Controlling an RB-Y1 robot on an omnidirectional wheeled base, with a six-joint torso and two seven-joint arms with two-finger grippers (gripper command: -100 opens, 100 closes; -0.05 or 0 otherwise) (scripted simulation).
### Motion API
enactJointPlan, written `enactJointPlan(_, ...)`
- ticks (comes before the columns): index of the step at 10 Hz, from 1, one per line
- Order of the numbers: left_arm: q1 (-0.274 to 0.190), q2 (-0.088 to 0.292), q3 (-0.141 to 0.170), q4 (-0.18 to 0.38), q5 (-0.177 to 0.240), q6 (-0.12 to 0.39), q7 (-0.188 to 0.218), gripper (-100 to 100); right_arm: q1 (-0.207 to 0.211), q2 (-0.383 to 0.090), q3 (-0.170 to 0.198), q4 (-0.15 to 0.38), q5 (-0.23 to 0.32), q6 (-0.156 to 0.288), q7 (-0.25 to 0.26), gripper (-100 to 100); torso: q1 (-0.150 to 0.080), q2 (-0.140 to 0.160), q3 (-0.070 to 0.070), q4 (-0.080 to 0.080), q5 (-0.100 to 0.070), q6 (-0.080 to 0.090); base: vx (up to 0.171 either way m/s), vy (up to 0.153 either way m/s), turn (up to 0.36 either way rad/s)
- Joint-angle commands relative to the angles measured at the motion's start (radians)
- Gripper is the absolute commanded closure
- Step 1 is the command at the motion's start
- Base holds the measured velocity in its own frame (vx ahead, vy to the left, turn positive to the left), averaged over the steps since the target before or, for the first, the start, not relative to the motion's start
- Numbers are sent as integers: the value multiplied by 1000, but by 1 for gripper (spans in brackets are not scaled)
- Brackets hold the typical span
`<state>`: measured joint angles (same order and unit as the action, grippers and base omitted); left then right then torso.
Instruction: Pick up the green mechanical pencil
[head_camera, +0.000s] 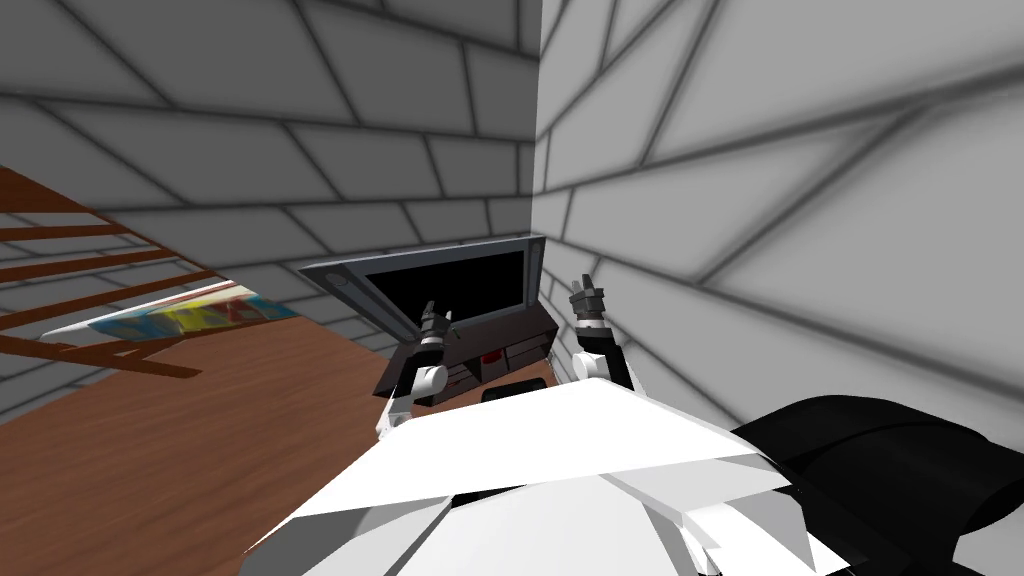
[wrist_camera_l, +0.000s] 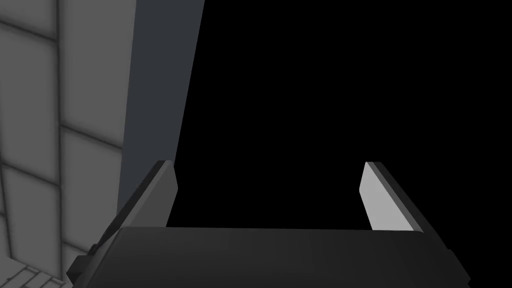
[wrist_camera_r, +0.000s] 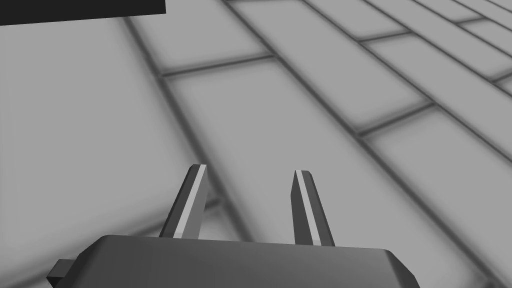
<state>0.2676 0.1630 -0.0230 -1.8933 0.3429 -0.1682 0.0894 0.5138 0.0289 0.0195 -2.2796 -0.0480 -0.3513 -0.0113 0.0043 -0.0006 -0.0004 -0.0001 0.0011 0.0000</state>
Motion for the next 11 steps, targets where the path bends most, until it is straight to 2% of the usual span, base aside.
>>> enactJointPlan(1, -32, 9, 8, 50, 50, 37, 23, -100, 0, 0, 0, 0, 0, 0, 0, 0, 0, 0, 0, 0, 0, 0, -5, 92, -154)
enactJointPlan(2, -32, 9, 8, 60, 53, 37, 23, -100, 0, 0, 0, 0, 0, 0, 0, 0, 2, 0, 0, 0, 0, 0, -13, 90, -61)
enactJointPlan(3, -57, 10, 12, 101, 88, 62, 36, -100, 0, 0, 0, 0, 0, 0, 0, 0, 2, 0, 0, 0, 0, 0, -10, 85, -118)
enactJointPlan(4, -57, 10, 12, 103, 88, 62, 36, -100, 0, 0, 0, 0, 0, 0, 0, 0, 1, 0, 0, 0, 0, 0, -8, 66, -52)
enactJointPlan(6, -109, 10, 20, 173, 153, 114, 61, -100, 0, 0, 0, 0, 0, 0, 0, 0, 0, 0, 0, 0, 0, 0, -19, 93, -141)
enactJointPlan(7, -109, 10, 20, 195, 159, 114, 61, -100, 0, 0, 0, 0, 0, 0, 0, 0, 3, 0, 0, 0, 1, 0, -19, 110, -64)
enactJointPlan(8, -136, 9, 24, 230, 195, 141, 74, -100, 0, 0, 0, 0, 0, 0, 0, 0, 3, 0, 0, 0, 1, -1, -11, 85, -100)
enactJointPlan(9, -136, 9, 24, 243, 195, 141, 74, -100, 0, 0, 0, 0, 0, 0, 0, 0, 2, 0, 0, 0, 0, 0, -17, 65, -57)
enactJointPlan(10, -163, 7, 28, 273, 232, 168, 88, -100, 0, 0, 0, 0, 0, 0, 0, 0, 0, 0, 0, 0, 0, -1, -13, 73, -119)
enactJointPlan(11, -163, 7, 28, 292, 232, 168, 88, -100, 0, 0, 0, 0, 0, 0, 0, 0, 0, 0, 0, 0, 0, 0, -20, 67, -65)
